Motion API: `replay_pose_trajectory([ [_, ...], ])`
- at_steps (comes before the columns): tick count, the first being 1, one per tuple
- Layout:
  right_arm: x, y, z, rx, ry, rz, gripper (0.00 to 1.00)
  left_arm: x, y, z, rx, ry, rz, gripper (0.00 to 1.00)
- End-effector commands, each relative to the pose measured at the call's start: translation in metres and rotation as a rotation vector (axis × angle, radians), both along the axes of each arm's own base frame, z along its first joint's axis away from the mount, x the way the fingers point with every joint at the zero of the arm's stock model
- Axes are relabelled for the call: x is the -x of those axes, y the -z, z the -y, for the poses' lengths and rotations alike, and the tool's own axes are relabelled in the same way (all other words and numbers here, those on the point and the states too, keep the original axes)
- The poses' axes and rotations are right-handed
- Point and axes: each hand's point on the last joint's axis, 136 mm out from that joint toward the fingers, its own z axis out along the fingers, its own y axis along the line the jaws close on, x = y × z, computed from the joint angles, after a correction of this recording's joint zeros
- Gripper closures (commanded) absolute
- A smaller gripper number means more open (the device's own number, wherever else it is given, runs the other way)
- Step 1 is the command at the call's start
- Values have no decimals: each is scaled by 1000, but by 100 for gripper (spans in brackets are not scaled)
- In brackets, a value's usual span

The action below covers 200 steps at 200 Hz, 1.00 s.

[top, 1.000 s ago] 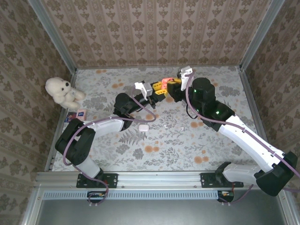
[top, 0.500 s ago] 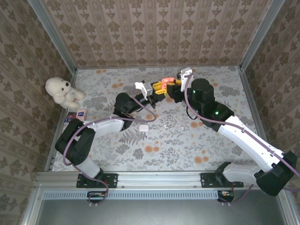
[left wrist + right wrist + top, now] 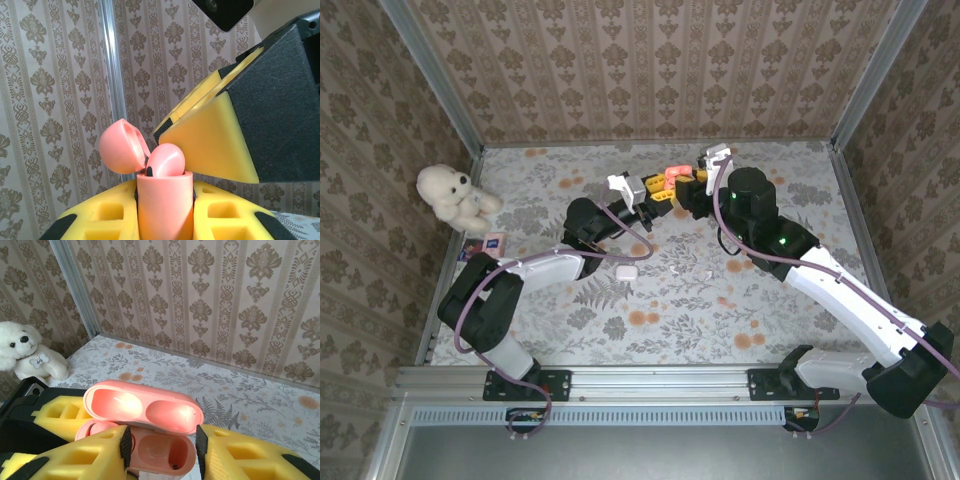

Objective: Insert wireless bluetooth earbuds into charging case

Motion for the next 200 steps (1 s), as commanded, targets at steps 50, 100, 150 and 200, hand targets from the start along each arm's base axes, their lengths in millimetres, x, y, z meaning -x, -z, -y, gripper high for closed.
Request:
replay_pose_trajectory([
  [50, 25, 62, 61, -160, 235, -235, 45, -10, -7, -29, 74, -151, -18, 100],
  [100, 64, 165, 120, -188, 568, -529, 40, -6, 7, -35, 51, -156, -39, 100],
  [150, 119, 211, 188, -225, 921, -763, 38, 2, 20, -40, 26, -146, -55, 100],
  [200, 149, 242, 227, -289, 1132, -988, 34, 5, 40, -32, -10, -135, -80, 100],
])
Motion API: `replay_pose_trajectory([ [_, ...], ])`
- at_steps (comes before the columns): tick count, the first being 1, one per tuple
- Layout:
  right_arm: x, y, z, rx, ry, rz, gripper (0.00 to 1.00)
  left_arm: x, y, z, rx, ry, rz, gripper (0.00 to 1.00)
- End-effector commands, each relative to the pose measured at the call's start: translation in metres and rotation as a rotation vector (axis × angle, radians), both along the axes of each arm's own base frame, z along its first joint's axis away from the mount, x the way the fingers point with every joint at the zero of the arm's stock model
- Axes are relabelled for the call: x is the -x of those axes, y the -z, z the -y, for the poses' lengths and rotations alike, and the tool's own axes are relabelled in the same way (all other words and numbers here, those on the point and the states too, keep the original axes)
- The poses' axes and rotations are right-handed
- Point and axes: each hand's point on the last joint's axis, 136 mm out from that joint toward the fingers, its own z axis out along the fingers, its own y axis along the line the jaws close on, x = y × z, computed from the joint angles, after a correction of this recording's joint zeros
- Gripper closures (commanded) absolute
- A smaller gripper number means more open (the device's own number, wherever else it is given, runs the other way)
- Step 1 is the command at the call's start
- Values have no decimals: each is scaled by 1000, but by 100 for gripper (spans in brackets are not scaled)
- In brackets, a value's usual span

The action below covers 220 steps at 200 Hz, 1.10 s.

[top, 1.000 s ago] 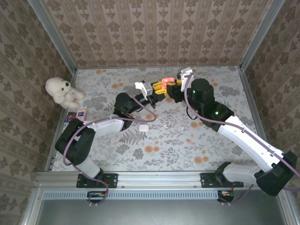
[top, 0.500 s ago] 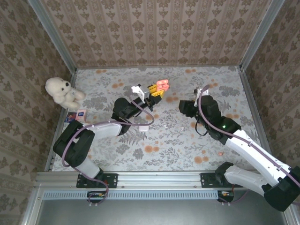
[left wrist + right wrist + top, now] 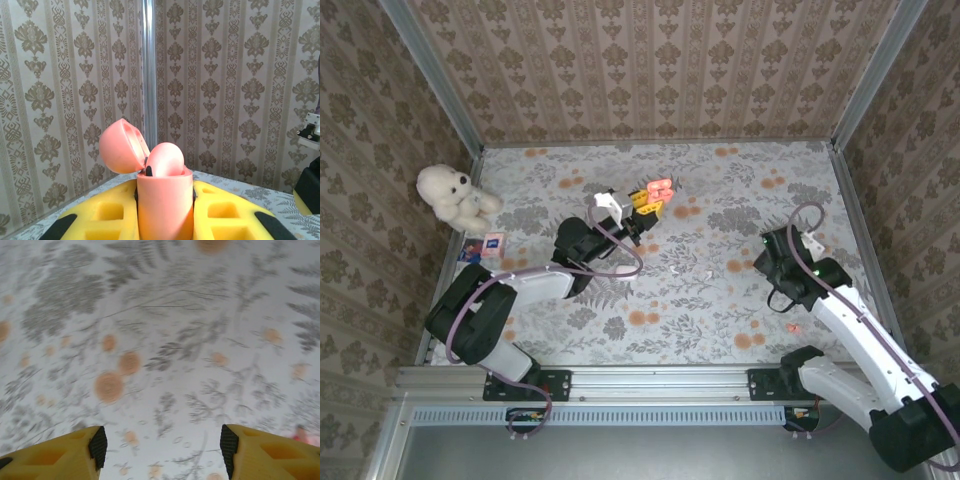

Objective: Insert wireless bluetooth earbuds into charging case

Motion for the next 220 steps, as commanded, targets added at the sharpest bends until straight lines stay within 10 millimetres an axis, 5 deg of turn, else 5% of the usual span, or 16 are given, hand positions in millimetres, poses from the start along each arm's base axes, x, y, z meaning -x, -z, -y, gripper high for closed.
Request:
replay_pose_trajectory([
  [1, 31, 26, 13, -56, 108, -171, 34, 8, -6, 2, 16, 13, 33, 100],
  [76, 56, 75, 16, -237, 296, -319, 34, 15, -1, 11, 7, 33, 28, 100],
  [220, 97, 96, 29, -175, 414, -428, 41, 20, -8, 15, 29, 32, 28, 100],
])
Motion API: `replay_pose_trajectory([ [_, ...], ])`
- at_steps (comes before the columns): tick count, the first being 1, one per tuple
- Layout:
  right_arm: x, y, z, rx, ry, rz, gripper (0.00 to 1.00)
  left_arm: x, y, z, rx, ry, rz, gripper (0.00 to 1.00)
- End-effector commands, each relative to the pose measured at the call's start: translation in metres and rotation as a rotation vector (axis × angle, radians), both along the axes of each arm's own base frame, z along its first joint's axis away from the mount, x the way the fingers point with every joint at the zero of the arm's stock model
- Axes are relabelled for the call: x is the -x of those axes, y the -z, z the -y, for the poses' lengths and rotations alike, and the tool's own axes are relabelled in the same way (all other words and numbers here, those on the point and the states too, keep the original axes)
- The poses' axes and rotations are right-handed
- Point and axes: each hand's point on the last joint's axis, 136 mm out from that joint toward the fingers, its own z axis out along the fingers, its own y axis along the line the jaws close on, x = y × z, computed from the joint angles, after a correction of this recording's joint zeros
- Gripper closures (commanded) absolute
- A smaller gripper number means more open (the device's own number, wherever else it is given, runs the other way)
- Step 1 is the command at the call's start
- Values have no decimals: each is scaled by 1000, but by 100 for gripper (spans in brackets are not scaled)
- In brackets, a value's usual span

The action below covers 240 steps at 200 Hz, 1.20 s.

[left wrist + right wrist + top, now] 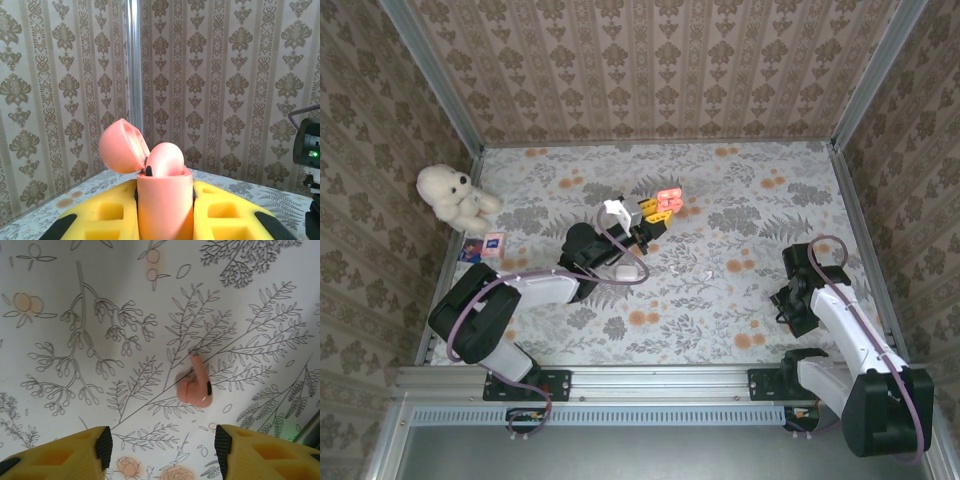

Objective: Insert wireless bluetooth earbuds into charging case

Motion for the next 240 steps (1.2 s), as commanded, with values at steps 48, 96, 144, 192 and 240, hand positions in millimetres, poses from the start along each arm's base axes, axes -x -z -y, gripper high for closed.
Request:
replay_pose_trajectory([
  [48, 21, 12, 10, 52, 55, -104, 42, 0, -15, -3, 37, -23, 42, 100],
  [96, 18, 18, 11, 57, 70, -133, 43, -4, -17, -3, 38, -33, 52, 100],
  [144, 13, 29, 11, 60, 76, -161, 43, -7, -17, -4, 36, -46, 51, 100],
  [192, 7, 35, 14, 79, 72, -172, 48, -11, -15, -5, 34, -51, 48, 100],
  [240, 8, 41, 16, 85, 68, -177, 57, -13, -14, -2, 35, -42, 39, 100],
])
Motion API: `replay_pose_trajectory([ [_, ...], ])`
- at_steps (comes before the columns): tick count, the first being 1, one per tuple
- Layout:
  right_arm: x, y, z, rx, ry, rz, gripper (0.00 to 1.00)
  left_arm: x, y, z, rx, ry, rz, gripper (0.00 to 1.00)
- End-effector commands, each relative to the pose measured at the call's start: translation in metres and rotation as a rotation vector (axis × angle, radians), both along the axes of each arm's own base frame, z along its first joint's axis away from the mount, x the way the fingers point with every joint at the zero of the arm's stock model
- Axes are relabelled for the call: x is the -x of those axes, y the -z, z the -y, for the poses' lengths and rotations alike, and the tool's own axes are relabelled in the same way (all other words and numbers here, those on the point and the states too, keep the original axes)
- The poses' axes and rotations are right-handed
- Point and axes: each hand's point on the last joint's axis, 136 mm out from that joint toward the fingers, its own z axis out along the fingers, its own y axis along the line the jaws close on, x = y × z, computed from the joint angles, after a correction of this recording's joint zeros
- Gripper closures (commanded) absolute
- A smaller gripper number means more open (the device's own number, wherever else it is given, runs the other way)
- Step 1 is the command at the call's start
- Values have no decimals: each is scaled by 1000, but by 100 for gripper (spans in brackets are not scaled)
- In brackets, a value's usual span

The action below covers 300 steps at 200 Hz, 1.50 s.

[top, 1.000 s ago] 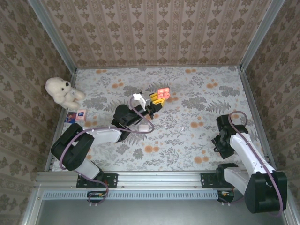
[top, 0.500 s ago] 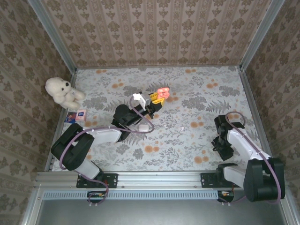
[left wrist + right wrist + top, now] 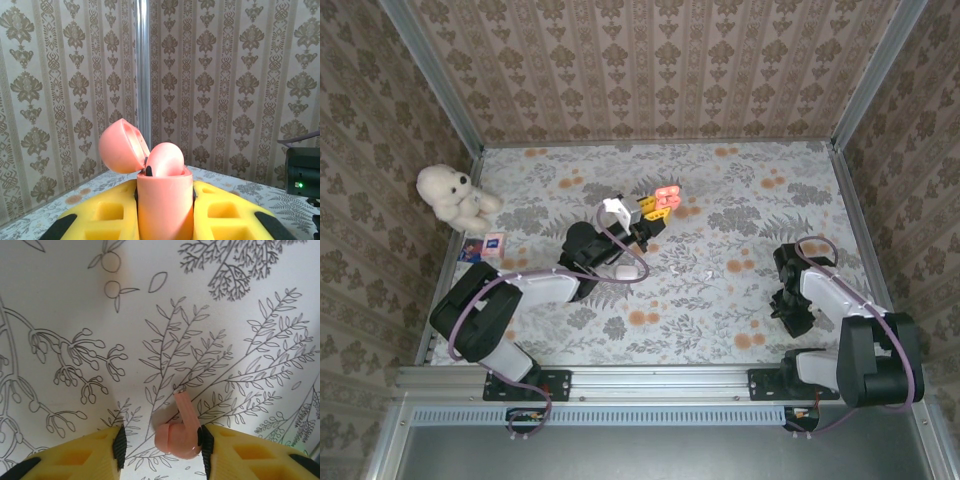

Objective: Insert wireless bluetooth earbuds into charging case

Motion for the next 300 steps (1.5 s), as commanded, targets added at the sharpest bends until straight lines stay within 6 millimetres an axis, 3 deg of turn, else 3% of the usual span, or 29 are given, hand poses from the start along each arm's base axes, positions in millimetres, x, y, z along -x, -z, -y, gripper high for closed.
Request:
replay_pose_trajectory([
  [1, 7, 5, 7, 37, 17, -21, 57, -4, -17, 0, 36, -7, 47, 100],
  [94, 1, -2, 7, 22, 2, 67, 74, 2, -23, 2, 49, 9, 53, 100],
  [176, -50, -39, -16, -100, -198, 261, 76, 5, -22, 0, 44, 5, 55, 100],
  [214, -60, -49, -42, -177, -324, 305, 76, 0, -21, 0, 41, -14, 57, 100],
  [266, -68, -44, -106, -272, -550, 306, 76, -17, -25, -11, 53, -81, 54, 100],
  [300, -84, -36, -129, -302, -561, 347, 76, -27, -28, -17, 67, -109, 42, 100],
])
